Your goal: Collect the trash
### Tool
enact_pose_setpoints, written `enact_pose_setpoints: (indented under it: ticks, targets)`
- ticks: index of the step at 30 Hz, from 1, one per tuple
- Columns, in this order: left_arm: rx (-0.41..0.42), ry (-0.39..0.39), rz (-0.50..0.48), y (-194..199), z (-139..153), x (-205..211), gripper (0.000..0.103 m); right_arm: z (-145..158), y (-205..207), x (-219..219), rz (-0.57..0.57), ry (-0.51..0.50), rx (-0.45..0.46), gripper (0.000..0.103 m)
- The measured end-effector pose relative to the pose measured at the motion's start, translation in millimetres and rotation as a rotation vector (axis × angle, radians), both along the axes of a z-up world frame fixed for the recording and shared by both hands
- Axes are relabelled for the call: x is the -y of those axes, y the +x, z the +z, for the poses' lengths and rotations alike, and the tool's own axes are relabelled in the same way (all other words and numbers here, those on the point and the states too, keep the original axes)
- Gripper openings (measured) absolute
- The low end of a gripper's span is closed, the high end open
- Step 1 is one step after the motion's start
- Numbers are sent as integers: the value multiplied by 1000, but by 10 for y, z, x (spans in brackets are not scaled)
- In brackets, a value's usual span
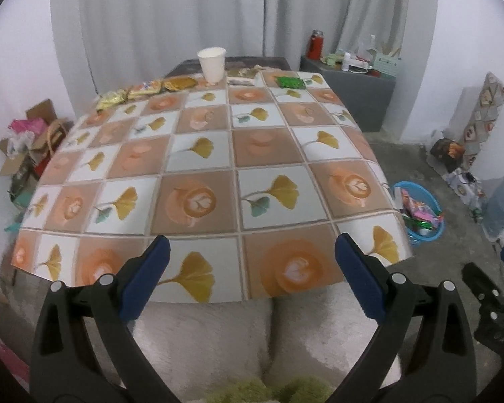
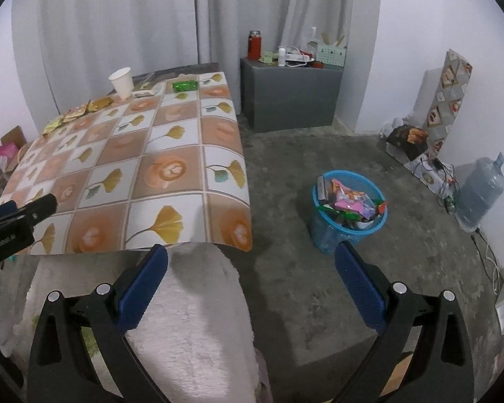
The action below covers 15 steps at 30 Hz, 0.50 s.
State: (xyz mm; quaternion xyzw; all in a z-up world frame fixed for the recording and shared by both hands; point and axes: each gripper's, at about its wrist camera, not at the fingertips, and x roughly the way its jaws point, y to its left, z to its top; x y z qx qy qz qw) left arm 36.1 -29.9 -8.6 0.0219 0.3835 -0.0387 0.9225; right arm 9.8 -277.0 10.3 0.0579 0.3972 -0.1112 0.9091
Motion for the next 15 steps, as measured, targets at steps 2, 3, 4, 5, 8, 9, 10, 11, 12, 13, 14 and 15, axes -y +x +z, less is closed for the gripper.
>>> enact_pose_setpoints:
  ticks: [2,3,4,5,8,9,10,11,12,13,14,15]
  targets:
    - [21,36,8,-8,21,19,94,-3,0,38,-12,-3,-3,97]
    - [27,46,8,-5,26,23,94,-3,3,54,-18,-7,-4,97]
    - [30,54,9,-4,35,26,94,2,-1,79,-27,-11,-3,97]
    - [30,56,13,1,41,24,94,-1,6,96,-33,-12,-3,97]
    - [24,48,23,13,56,16,94,-1,2,151,-52,-20,-5,97]
    - [23,45,23,13,61,20,94,1,-4,173,-59,-25,-6,97]
    - [21,41,20,15,71,29,94,4,-9,188,-62,-27,-6,97]
    - [22,38,17,16,83,40,94,9,-15,211,-67,-29,-6,97]
    - [26,37,16,12,91,50,94,19,-24,237,-75,-34,-5,97]
    - [31,34,14,9,107,65,94,28,-30,256,-80,-37,-3,97]
    - [33,32,10,7,118,80,94,42,-40,284,-89,-43,-1,97]
    - [33,26,7,9,131,95,94,53,-47,310,-97,-47,0,97]
